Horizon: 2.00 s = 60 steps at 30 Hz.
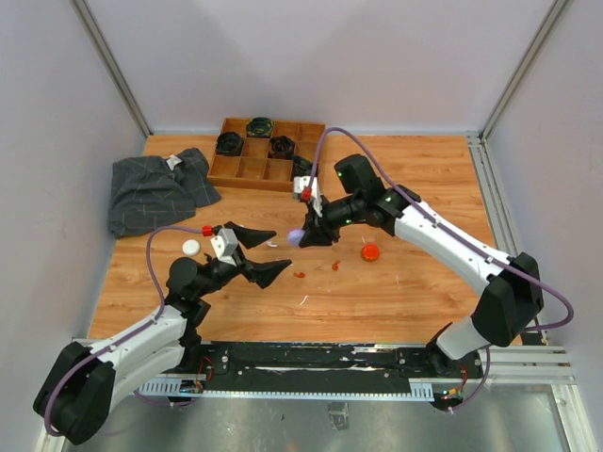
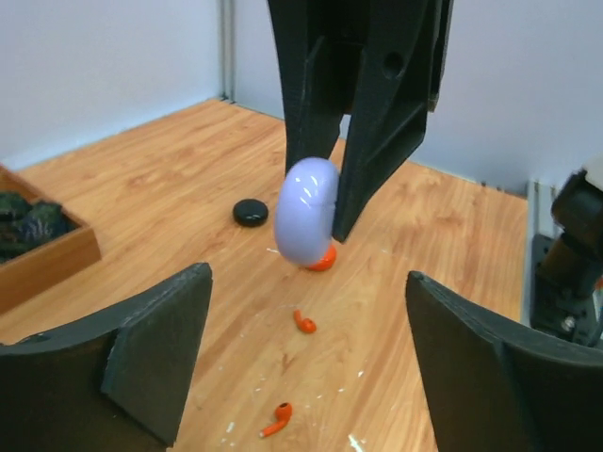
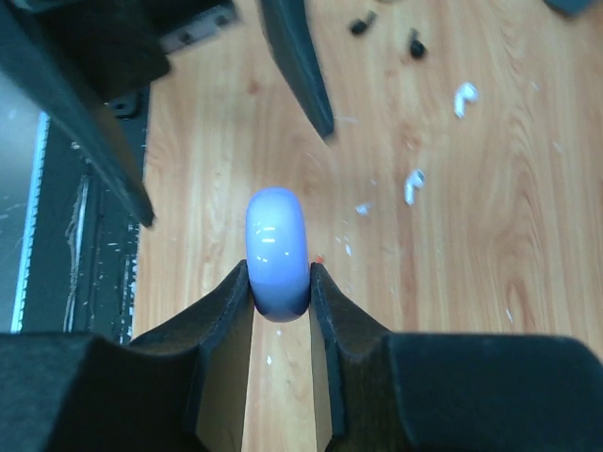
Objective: Insert the wireless bluetooth earbuds into the charging case
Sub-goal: Place the charging case at the center of the board, then pick up the charging case at the center of the board.
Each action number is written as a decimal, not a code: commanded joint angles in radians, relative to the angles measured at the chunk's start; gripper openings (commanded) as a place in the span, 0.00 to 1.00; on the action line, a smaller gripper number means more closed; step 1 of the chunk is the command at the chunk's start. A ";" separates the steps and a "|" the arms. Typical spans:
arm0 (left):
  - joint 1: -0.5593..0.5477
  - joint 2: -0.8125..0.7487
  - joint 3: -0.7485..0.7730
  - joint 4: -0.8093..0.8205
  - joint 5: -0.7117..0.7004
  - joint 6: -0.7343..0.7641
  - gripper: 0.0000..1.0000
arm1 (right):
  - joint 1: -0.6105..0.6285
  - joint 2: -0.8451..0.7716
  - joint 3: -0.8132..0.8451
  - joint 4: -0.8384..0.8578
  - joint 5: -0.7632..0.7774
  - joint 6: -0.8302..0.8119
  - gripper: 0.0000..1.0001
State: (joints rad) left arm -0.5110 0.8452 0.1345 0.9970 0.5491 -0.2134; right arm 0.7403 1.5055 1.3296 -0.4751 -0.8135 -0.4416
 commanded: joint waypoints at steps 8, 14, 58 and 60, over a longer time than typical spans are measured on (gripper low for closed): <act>0.006 -0.151 -0.033 -0.187 -0.400 0.084 0.99 | -0.258 0.174 -0.030 0.136 0.030 0.337 0.10; 0.006 -0.183 -0.018 -0.279 -0.536 0.042 0.99 | -0.345 0.378 0.042 0.135 0.110 0.491 0.09; 0.006 -0.055 0.101 -0.417 -0.537 -0.095 0.99 | -0.358 0.222 -0.092 -0.186 0.731 0.496 0.77; 0.006 -0.056 0.100 -0.417 -0.539 -0.096 0.99 | -0.354 0.237 -0.101 -0.183 0.729 0.497 0.78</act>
State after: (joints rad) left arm -0.5106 0.7868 0.2077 0.5632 -0.0017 -0.2996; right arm 0.3523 1.7172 1.2442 -0.6037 -0.1696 0.0719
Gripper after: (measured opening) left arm 0.993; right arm 0.774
